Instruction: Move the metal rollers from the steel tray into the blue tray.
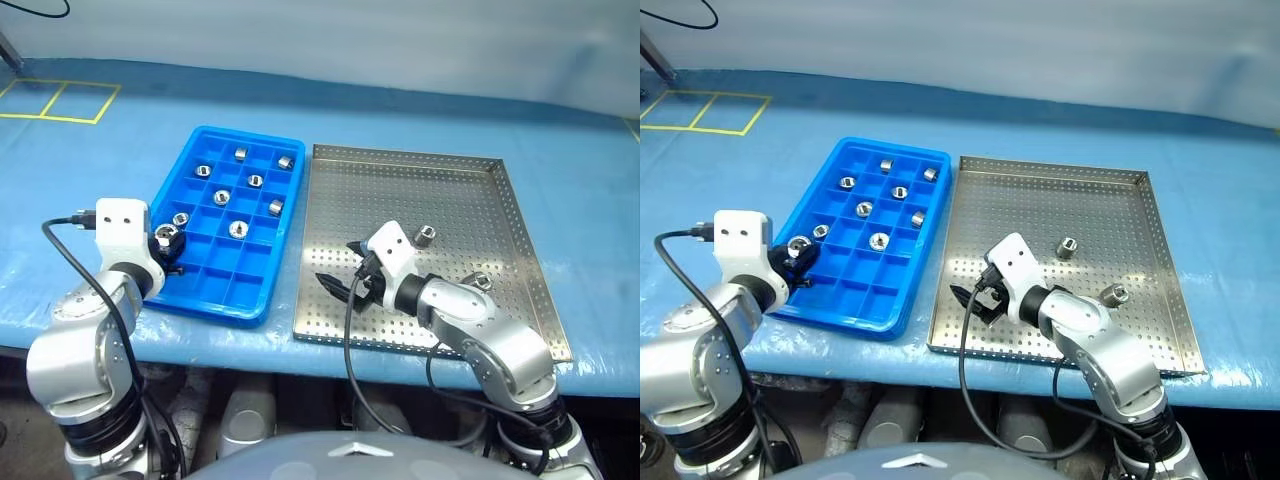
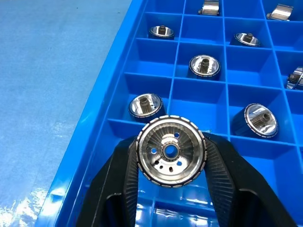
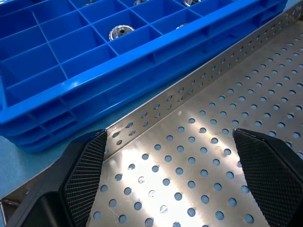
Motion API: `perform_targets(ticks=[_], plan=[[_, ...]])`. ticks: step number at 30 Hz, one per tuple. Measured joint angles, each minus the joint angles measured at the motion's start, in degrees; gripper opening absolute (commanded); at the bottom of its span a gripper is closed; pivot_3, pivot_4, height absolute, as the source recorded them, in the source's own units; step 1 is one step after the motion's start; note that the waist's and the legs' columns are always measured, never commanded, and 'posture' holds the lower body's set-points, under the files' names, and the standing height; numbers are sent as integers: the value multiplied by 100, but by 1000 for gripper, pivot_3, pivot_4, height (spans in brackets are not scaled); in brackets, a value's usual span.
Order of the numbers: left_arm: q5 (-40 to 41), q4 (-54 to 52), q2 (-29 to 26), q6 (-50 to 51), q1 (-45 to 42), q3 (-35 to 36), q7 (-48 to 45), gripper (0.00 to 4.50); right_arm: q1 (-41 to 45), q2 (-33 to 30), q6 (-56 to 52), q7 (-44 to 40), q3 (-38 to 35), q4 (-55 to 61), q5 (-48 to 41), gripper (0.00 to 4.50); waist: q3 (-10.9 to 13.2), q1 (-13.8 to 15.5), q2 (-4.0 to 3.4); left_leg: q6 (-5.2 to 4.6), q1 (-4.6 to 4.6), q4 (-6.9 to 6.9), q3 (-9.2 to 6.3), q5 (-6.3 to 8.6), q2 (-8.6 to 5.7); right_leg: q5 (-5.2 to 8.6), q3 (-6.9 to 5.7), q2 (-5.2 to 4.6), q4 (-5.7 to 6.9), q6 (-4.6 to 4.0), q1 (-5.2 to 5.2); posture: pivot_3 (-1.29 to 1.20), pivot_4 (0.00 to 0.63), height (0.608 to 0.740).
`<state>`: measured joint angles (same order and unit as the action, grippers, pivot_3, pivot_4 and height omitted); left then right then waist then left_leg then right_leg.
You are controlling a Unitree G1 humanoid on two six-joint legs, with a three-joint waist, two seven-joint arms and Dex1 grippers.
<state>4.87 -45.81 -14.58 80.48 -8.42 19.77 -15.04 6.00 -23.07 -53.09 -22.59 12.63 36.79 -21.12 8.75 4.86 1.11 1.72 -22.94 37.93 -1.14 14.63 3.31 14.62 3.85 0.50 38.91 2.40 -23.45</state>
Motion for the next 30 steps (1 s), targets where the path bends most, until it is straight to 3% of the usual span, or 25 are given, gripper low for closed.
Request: perform_targets(ticks=[18,20,23,30], plan=[[57,798,-46,-276,109,-515,410,1706,-284,5,-1,211,-139,199,0,4500,0,-126,-1,0,1,-1,2,0,2,1,0,1,0,0,-2,182,150,740],[60,810,-71,-281,109,-540,433,2434,-294,15,-1,249,-156,204,0,4500,0,-145,-1,0,2,-1,1,0,2,1,0,2,0,0,-1,182,150,740],[132,791,-49,-392,68,-542,425,3090,-302,15,-1,268,-186,217,0,4500,-2,-140,-4,1,5,0,0,-1,1,2,-2,1,1,1,3,174,150,740],[473,878,201,-1703,-428,-785,205,3090,-373,92,-1,442,-248,401,8,4500,-1,-165,-2,3,0,-1,4,-4,-1,-4,3,-1,-6,1,2,107,150,740]])
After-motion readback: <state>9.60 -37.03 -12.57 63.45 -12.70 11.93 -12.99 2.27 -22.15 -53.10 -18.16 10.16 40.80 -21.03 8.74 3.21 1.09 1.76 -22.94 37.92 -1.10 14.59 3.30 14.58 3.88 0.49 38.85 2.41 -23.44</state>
